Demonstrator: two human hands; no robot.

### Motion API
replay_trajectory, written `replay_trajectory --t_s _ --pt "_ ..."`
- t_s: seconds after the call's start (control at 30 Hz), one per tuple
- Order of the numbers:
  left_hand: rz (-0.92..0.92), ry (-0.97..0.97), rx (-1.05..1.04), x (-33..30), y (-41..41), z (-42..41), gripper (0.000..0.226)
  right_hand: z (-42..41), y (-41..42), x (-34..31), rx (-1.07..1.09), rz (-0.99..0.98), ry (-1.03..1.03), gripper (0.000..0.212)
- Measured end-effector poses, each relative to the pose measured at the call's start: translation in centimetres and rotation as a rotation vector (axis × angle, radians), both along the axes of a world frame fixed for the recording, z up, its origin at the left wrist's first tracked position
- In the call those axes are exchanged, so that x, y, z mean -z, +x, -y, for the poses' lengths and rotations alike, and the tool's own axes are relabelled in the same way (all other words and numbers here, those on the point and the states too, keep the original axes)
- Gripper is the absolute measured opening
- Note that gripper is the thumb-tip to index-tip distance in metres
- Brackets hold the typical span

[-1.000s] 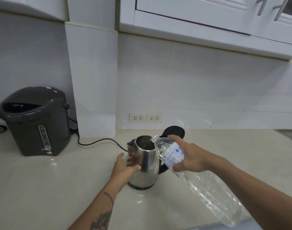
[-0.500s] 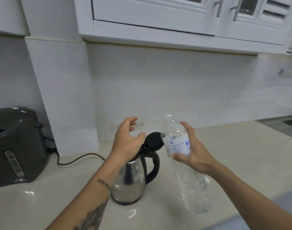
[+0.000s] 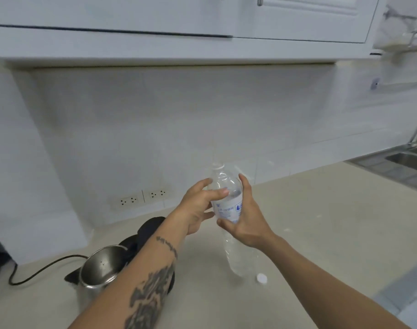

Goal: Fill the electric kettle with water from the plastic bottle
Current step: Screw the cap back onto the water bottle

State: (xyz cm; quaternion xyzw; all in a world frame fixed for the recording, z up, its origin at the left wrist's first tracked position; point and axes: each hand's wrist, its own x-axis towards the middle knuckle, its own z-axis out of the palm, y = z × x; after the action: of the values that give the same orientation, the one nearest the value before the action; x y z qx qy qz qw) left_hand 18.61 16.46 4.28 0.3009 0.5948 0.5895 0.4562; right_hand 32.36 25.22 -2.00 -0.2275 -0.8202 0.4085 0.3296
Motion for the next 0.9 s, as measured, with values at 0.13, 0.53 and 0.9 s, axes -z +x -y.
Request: replay_trajectory --t_s 0.13,0.53,0.9 --pt "-0.077 0.012 -0.129 1.4 1.1 -3.4 0.097 -4.3 0.1 2.1 -0.004 0.033 0.005 0.123" --pt "-0.331 -0.029 -0.304 5.9 2.5 -8.8 0.084 -10.8 0.0 6.3 -0.034 0.199 0.059 0.128" --pt "-0.398 -0.006 -0.295 7.1 2.8 -10.0 0.064 -11.3 5.7 11.3 -0.048 0.649 -0.096 0.088"
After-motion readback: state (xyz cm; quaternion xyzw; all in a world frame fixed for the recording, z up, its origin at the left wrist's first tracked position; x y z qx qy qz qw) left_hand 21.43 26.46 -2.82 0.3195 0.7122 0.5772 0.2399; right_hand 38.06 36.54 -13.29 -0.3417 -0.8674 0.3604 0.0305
